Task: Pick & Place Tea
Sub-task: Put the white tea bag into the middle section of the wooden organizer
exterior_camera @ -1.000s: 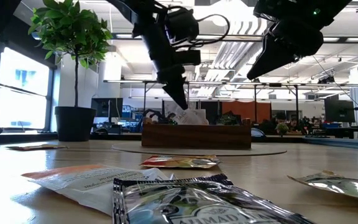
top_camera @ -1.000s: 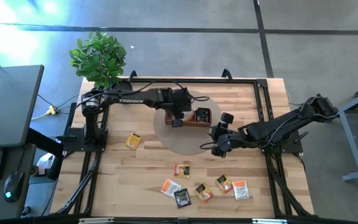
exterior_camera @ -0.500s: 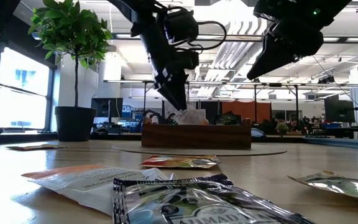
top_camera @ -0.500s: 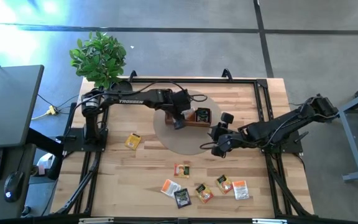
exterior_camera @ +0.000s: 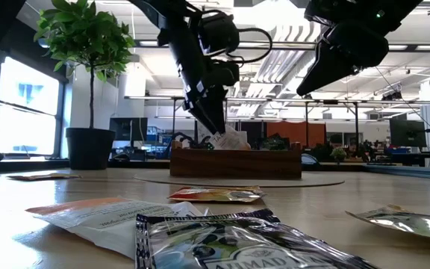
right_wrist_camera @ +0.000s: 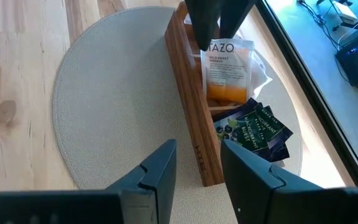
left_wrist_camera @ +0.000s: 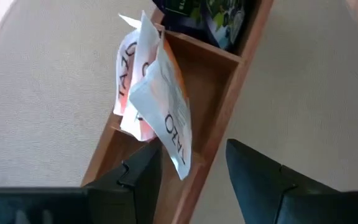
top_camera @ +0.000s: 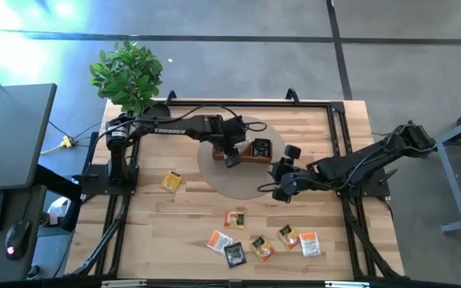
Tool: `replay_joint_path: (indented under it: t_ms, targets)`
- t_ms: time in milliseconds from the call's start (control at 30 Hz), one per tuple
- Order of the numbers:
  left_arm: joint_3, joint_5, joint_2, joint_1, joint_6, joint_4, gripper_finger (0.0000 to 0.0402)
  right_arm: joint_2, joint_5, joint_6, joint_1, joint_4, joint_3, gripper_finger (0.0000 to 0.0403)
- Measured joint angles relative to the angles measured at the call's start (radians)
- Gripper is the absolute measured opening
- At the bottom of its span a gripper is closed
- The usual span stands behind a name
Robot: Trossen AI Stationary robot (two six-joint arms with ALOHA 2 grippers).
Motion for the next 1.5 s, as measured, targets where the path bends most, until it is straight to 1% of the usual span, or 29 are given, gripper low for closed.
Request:
replay_joint_path:
  t_ms: [133,300,400,467,600,800,1000,1067,1133,1200,1300,1500]
  targets:
    - [0.0,-0.038,0.0,0.0,0.003,0.001,0.0134,0.0,0.0,-0.007,0.0,0.0,0.0,0.0123]
    - [0.0,-0.084,0.0,0.0,0.003,0.001,0.0065,0.0,0.0,-0.007,0.0,0.0,0.0,0.0123]
    - [0.0,-0.09,0.0,0.0,0.003,0.002,0.0021,0.0,0.0,-0.007,0.0,0.0,0.0,0.0123]
    - [0.0,-0.089,0.0,0.0,0.001,0.002,0.0006,0.0,0.0,-0.007,0.0,0.0,0.0,0.0123]
    - [0.0,-0.089,0.0,0.0,-0.004,0.002,0.0012,0.0,0.0,-0.007,0.0,0.0,0.0,0.0123]
    - [0.0,-0.083,0.0,0.0,-0.003,0.002,0.0002,0.0,0.0,-0.007,0.0,0.0,0.0,0.0123]
    - [0.002,-0.082,-0.022,0.0,0.071,-0.014,0.0001,0.0,0.0,-0.007,0.0,0.0,0.0,0.0123]
    - [0.031,-0.082,-0.025,0.0,0.105,-0.039,0.0001,0.0,0.0,-0.007,0.0,0.0,0.0,0.0123]
    - [0.069,-0.084,-0.024,0.0,0.135,-0.11,0.0,0.0,0.0,-0.007,0.0,0.0,0.0,0.0123]
    - [0.118,-0.086,-0.023,0.0,0.172,-0.147,0.0,0.0,0.0,-0.014,0.0,0.0,0.0,0.0123]
    - [0.171,-0.061,-0.024,0.0,0.224,-0.213,0.0,0.0,0.0,-0.022,0.0,0.0,0.0,0.0123]
    - [0.209,-0.044,-0.023,0.0,0.238,-0.281,0.0,0.0,0.0,-0.023,0.0,0.0,0.0,0.0123]
